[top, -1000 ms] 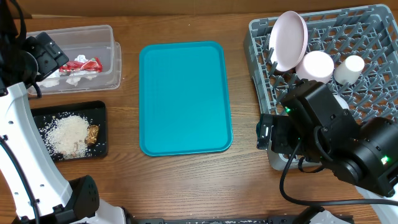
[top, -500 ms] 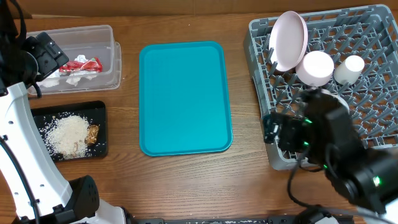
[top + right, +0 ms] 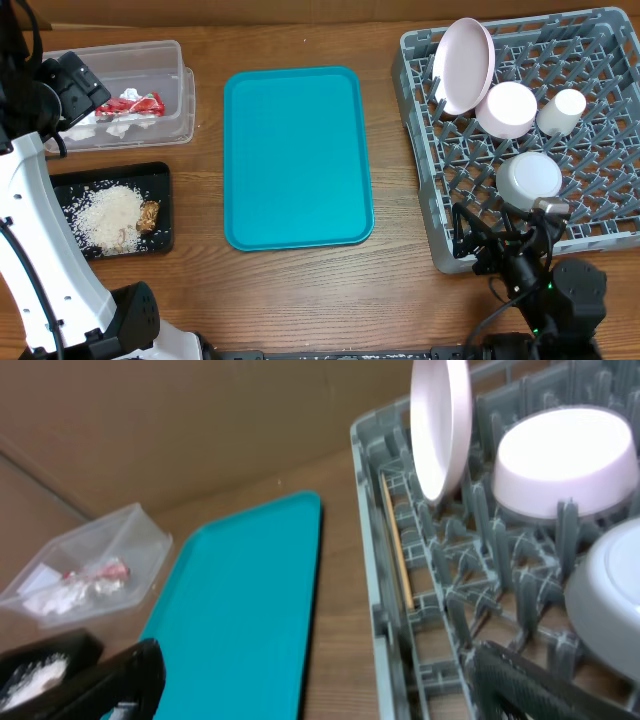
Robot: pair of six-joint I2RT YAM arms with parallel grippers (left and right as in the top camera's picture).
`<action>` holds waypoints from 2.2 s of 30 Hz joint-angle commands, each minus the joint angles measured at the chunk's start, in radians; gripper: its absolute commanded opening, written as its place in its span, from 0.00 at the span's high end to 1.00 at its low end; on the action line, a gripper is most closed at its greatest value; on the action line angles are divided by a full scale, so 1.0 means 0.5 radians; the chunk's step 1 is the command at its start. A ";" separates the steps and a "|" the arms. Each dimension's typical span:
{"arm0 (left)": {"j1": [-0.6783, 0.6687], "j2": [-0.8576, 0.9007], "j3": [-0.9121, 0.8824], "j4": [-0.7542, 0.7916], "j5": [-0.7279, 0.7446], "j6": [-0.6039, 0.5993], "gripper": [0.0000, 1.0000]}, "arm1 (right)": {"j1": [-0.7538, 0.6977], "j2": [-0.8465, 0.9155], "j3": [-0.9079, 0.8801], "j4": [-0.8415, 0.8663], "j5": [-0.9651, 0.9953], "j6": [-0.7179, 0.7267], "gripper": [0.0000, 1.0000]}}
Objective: Sort waste into correct bins and load items into the dishwasher
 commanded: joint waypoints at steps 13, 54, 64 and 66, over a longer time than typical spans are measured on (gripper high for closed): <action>-0.012 0.008 -0.005 -0.003 -0.019 -0.021 0.00 | -0.122 -0.523 -0.874 0.903 -0.106 -0.036 0.00; -0.012 0.008 -0.005 -0.003 -0.019 -0.021 0.00 | -0.054 -0.548 -0.894 0.874 0.433 -0.402 0.00; -0.012 0.008 -0.005 -0.003 -0.019 -0.021 0.00 | -0.054 -0.548 -0.894 0.874 0.433 -0.402 0.00; -0.012 0.008 -0.005 -0.003 -0.019 -0.021 0.00 | -0.053 -0.548 -0.894 0.874 0.433 -0.402 0.00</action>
